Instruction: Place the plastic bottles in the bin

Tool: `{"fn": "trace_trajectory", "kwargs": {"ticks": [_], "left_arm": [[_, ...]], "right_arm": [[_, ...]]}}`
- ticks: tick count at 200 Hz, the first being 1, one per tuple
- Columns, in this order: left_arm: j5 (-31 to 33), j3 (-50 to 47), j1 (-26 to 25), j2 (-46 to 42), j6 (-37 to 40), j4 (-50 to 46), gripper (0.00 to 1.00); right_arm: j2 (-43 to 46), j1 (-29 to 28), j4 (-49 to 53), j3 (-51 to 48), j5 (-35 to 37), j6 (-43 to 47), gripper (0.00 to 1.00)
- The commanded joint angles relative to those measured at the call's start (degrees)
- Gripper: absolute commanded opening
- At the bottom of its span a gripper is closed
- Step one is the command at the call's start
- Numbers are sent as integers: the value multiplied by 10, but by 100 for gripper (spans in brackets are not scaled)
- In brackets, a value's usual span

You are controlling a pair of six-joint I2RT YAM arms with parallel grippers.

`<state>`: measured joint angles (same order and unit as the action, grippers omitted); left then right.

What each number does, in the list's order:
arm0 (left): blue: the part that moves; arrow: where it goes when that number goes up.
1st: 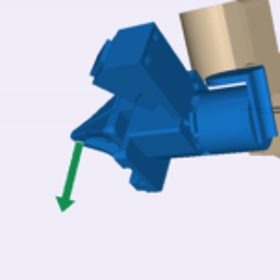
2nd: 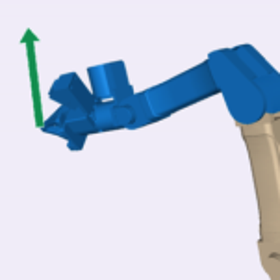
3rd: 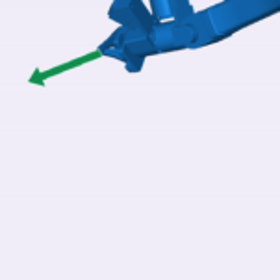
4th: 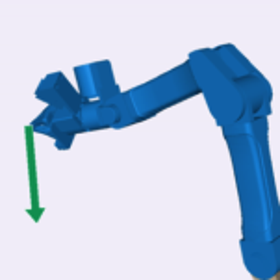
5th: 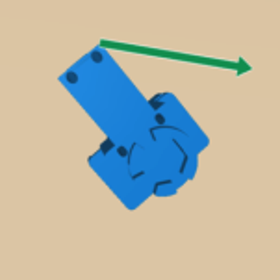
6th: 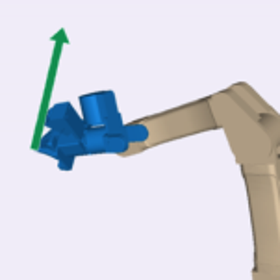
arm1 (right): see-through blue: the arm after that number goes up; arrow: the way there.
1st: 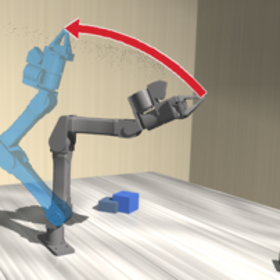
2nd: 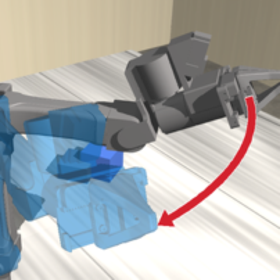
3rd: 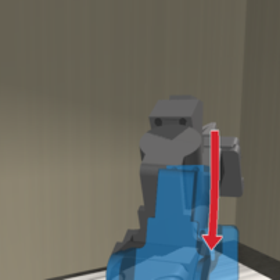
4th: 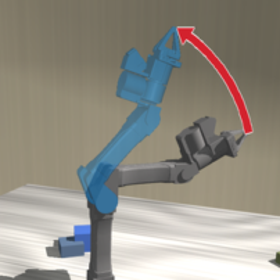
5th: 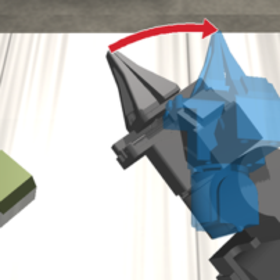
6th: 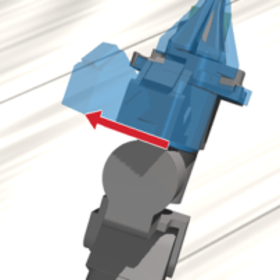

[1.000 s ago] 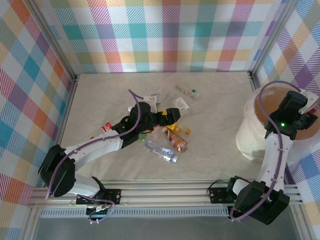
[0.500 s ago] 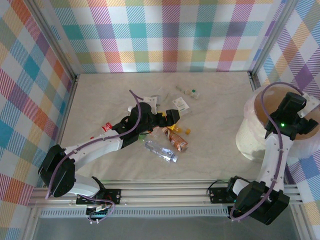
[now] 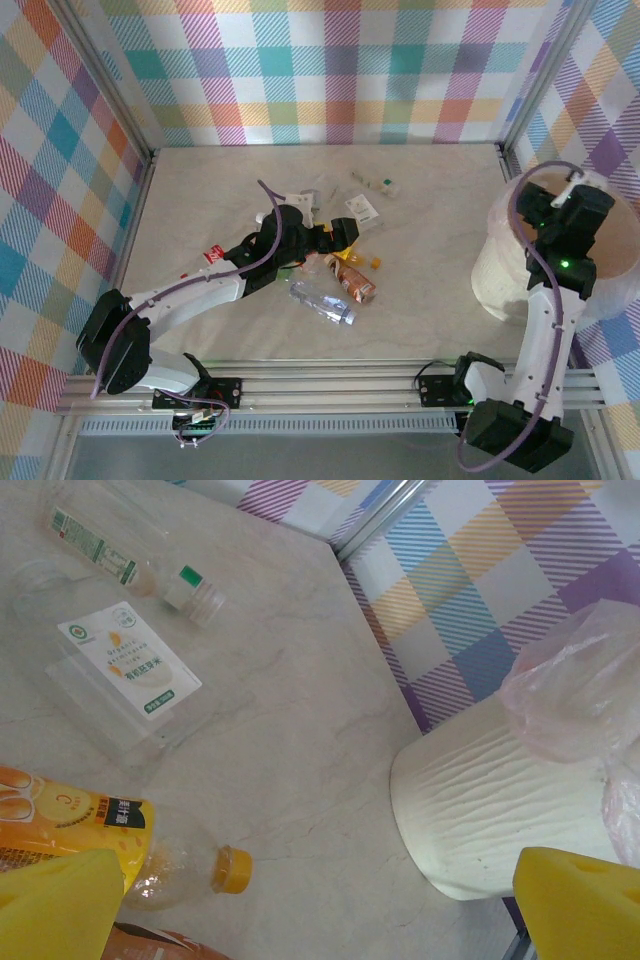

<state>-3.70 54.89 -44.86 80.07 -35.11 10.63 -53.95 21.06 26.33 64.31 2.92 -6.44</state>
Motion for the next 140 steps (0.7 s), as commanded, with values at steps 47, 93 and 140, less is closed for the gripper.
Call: {"fn": "trace_trajectory", "kwargs": {"ticks": [47,93,140], "left_arm": [[47,-13,-8,-27,0,-22,100],[100,-31,-8,-64,-8,-47,100],[97,-33,-8,-92,5,-100,100]], "right_arm": [[-62,-223,8,49,-94,74,84],[-136,-324,-34,44,-127,51,89],[-225,-355,-91,26,-140,0,92]]}}
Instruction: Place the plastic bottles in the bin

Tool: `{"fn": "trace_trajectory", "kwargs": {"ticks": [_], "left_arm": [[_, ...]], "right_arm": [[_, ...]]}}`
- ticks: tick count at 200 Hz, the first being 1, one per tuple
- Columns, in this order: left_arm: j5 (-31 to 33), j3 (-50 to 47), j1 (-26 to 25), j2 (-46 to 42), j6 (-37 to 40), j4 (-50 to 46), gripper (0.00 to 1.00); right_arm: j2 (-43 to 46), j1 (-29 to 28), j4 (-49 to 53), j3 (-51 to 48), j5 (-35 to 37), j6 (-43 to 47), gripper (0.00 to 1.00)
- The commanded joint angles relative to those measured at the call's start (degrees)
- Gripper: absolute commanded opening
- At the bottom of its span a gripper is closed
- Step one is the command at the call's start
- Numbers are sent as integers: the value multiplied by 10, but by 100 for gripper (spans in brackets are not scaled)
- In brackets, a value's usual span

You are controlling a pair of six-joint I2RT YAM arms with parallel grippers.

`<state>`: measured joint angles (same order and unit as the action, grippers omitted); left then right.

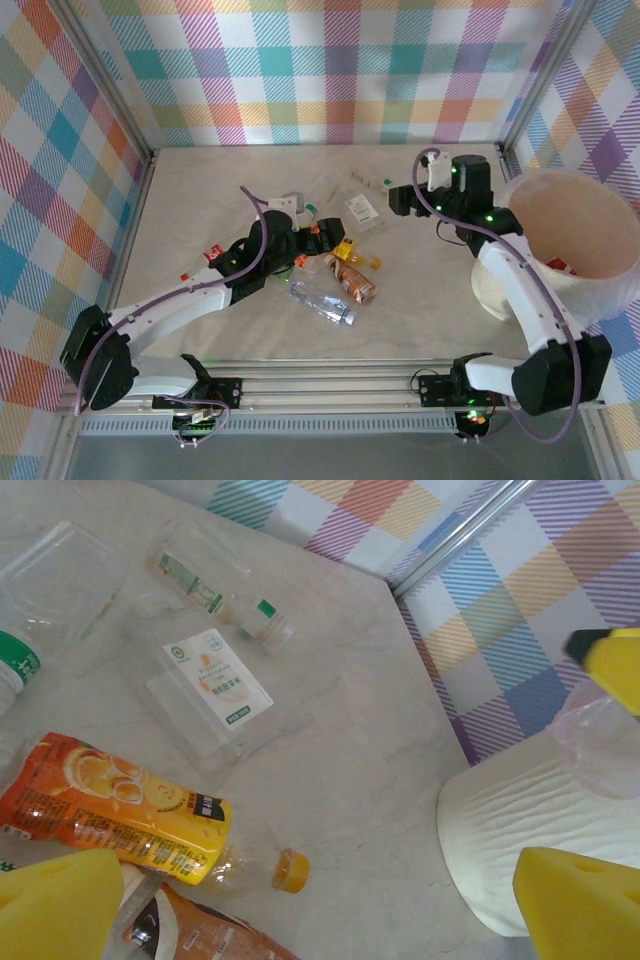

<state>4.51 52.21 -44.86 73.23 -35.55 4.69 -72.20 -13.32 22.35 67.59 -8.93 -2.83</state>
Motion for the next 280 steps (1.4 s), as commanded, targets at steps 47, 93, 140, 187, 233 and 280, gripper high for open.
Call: {"fn": "trace_trajectory", "kwargs": {"ticks": [47,93,140,187,233,280], "left_arm": [[28,-8,-8,-42,18,-78,100],[42,-12,-8,-46,29,-72,100],[55,-16,-8,-50,27,-77,100],[64,-21,-8,-49,24,-86,100],[67,-14,-8,-43,27,-96,100],[68,-18,-8,-39,25,-97,100]], "right_arm": [[-146,-28,-77,10,-6,-47,100],[-264,-37,-78,58,-44,-9,100],[-359,-52,-57,119,-30,44,100],[-427,-71,-26,187,11,76,100],[-480,-95,30,250,93,123,100],[-510,-106,63,281,84,131,100]]}}
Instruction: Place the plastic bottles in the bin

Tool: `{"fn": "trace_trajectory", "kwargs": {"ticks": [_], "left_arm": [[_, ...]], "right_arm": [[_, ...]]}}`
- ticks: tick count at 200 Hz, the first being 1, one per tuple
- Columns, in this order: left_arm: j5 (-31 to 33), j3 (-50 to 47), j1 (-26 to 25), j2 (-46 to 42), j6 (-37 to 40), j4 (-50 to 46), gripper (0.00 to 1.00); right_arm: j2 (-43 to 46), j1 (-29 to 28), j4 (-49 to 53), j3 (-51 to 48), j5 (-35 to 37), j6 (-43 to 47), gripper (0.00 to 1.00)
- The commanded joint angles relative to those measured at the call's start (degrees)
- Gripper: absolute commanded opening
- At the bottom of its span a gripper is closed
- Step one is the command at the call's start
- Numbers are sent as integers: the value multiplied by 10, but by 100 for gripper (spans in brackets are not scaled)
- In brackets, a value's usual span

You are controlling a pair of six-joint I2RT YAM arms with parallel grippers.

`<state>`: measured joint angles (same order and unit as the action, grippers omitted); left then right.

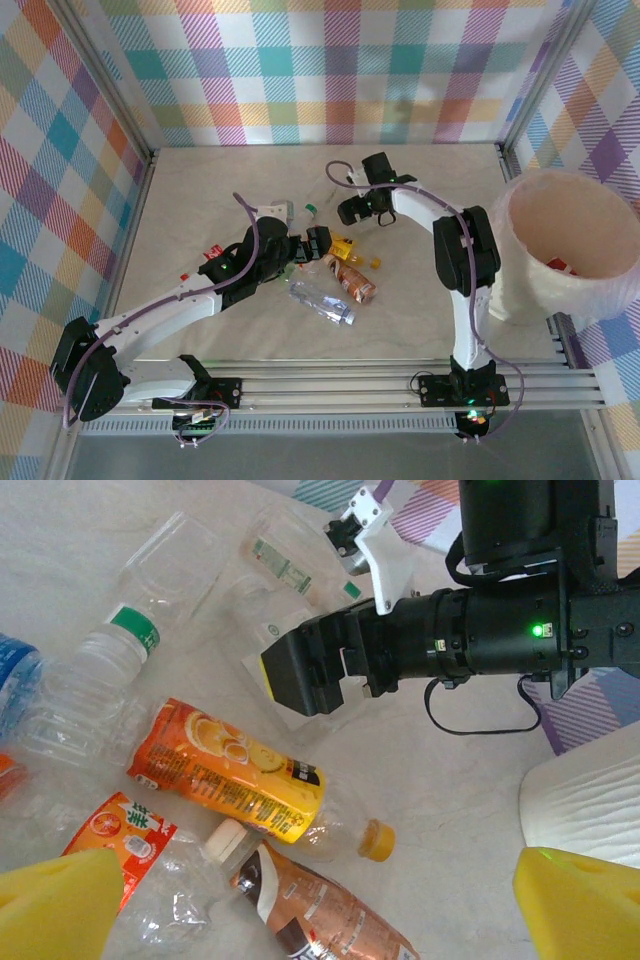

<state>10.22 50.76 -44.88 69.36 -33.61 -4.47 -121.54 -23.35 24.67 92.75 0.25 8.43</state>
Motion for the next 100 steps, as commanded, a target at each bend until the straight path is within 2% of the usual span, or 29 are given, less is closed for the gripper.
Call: {"fn": "trace_trajectory", "kwargs": {"ticks": [1,48,100], "left_arm": [[12,-3,-8,0,6,-5,100],[16,-8,-8,-4,0,-8,100],[14,-10,-7,-5,-1,-10,100]], "right_arm": [[-18,-5,41,31,-8,18,100],[-55,-17,70,74,56,3,100],[-69,-18,75,90,56,-63,100]]}}
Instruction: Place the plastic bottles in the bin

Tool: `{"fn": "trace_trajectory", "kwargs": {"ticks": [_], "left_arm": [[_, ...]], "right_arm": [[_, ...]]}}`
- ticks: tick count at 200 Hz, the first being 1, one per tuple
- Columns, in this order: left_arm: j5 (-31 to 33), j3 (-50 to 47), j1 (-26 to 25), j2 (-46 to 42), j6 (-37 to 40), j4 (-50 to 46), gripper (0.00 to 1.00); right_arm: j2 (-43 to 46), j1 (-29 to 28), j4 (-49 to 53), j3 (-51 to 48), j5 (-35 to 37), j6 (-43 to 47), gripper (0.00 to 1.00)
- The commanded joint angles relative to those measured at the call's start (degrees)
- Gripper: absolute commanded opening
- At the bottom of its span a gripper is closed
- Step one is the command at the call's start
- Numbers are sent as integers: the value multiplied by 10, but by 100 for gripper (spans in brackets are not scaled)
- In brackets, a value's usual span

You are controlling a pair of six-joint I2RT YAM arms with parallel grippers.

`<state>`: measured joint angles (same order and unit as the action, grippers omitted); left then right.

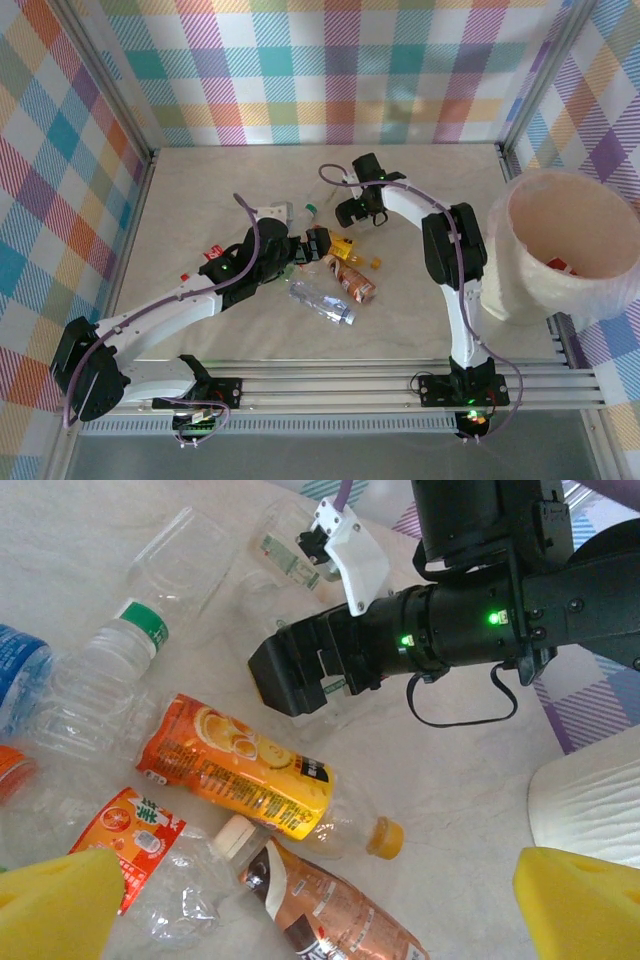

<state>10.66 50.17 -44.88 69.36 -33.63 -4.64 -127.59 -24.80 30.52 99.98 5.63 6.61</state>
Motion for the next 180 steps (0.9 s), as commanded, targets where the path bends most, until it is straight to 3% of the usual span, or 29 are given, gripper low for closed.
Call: {"fn": "trace_trajectory", "kwargs": {"ticks": [1,84,144,180], "left_arm": [[10,-5,-7,-5,-1,-9,100],[-15,5,-8,15,-1,-4,100],[-40,12,-8,17,-5,11,100],[-91,17,-8,19,12,32,100]], "right_arm": [[-8,-3,17,18,2,-46,100],[-5,-4,16,16,17,-64,85],[110,-4,-50,-61,20,-66,77],[187,-4,-75,-112,19,-74,75]]}}
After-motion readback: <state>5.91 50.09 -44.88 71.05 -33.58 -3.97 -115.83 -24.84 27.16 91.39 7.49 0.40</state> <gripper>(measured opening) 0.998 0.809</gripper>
